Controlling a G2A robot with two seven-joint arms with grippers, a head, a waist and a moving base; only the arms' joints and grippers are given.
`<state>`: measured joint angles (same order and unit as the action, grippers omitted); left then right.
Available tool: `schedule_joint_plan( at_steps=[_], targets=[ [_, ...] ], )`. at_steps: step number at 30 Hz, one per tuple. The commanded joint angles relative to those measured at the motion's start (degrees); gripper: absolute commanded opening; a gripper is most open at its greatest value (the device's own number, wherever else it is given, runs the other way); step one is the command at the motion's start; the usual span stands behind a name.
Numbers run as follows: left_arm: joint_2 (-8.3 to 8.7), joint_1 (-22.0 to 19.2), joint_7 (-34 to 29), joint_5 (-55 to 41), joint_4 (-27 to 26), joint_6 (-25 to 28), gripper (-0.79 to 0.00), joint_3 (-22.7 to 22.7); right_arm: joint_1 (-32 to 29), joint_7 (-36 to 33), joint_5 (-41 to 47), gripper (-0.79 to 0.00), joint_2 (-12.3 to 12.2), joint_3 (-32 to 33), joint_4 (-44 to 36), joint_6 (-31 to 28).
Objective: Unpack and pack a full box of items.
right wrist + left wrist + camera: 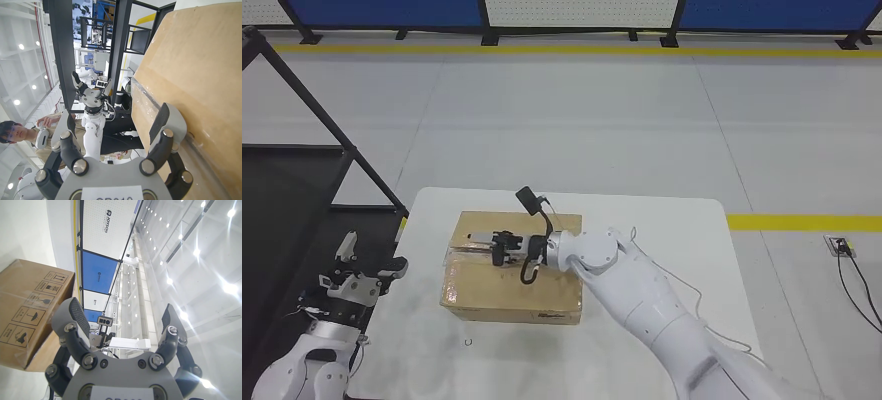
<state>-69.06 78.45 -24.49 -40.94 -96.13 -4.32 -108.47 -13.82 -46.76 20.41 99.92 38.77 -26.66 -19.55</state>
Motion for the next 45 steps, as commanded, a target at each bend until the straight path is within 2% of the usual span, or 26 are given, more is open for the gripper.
schedule_joint_plan(
  at_steps=[1,10,23,32,45],
  targets=[
    [0.06,-0.05,-0.05,-0.12,0.26,-0.02,0.0,-0.1,0.25,-0.03,0.5,0.0,0.81,-0.15,1.27,-0.77],
    [0.29,0.4,-0.45,-0.29,0.77,0.04,0.0,-0.44,1.12,2.35,0.23,0.0,4.04,-0.98,5.93,-4.07],
    [0.54,1.67,-0.81,-0.2,0.3,-0.09,0.0,-0.5,1.66,6.36,1.27,0.0,7.32,0.02,11.2,-4.31],
    [0.77,1.62,-1.45,0.17,0.6,-0.5,0.0,-0.21,1.45,3.87,1.99,0.0,8.17,1.36,12.68,-5.48],
    [1.11,1.36,-2.24,0.88,0.93,-0.72,0.0,0.26,1.41,1.31,-0.51,0.0,7.6,2.66,13.87,-7.87]
  ],
)
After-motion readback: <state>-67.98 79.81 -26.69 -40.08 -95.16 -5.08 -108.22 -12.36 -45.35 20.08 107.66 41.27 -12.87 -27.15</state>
